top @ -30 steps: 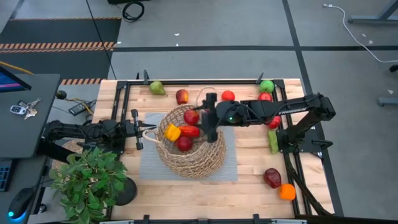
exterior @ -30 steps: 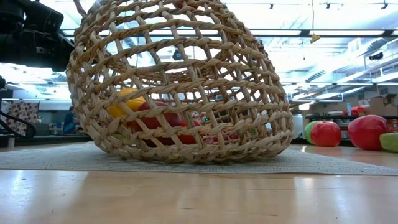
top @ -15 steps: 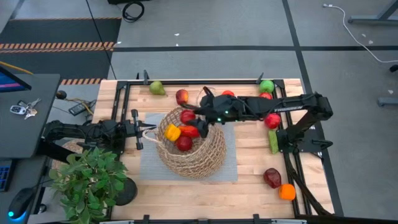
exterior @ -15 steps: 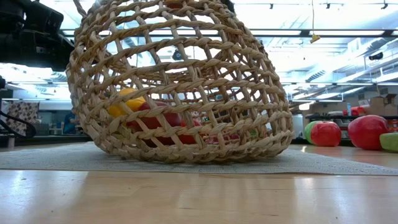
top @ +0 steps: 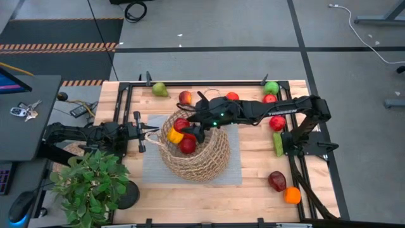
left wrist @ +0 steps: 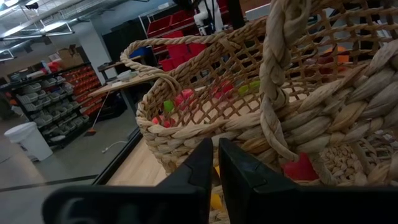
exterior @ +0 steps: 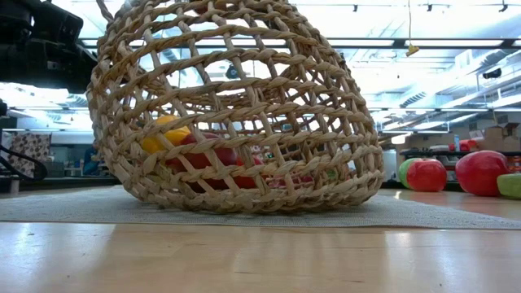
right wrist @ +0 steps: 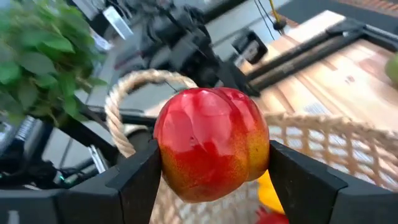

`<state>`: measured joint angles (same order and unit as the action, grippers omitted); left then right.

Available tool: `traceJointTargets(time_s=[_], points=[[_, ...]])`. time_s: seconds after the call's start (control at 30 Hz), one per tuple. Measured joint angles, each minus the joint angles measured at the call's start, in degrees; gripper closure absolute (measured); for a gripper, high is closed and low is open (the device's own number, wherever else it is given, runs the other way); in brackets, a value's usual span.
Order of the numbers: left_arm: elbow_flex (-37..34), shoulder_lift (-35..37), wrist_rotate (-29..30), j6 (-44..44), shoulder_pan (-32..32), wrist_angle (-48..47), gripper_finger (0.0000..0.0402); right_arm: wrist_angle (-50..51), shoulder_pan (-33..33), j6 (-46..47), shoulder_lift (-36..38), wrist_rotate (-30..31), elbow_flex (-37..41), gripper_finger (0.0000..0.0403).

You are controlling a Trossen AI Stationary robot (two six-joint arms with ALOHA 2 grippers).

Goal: Build produce basket
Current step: Put the red apple into the brown basket

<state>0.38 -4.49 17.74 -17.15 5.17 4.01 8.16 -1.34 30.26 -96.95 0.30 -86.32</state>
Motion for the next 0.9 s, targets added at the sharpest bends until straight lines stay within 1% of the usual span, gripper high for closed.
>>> traceJointTargets(time_s=[0.13,0.33,0.43,0.63,0.7,0.9], points=[[-0.01,0.00,0.02,0.00,-0.02,0.00,0.0372,-0.12,-0.39,-0.66,-0.63,-0.33,-3.83,0.0123],[0.00,0.00,0.01,0.00,-0.01,-0.05,0.0371,5.99,-1.79,-4.73,-4.66,-0.28,-14.42,0.0123],[-0.02,0.00,0.00,0.00,-0.01,-0.04,0.0367,8.82,-1.91,-7.35,-6.27,-0.15,-17.75,0.0123],[0.00,0.01,0.00,-0.01,0.00,-0.06,0.0368,10.13,-1.53,-13.04,-7.78,-0.50,-17.64,0.0123],[0.00,0.01,0.02,0.00,-0.01,0.08,0.0371,11.14,-1.49,-16.25,-7.94,-1.65,-17.64,0.0123],[0.00,0.01,0.00,0.00,0.00,-0.01,0.0373,12.92,-1.70,-27.73,-9.14,-1.47,-17.59,0.0123]])
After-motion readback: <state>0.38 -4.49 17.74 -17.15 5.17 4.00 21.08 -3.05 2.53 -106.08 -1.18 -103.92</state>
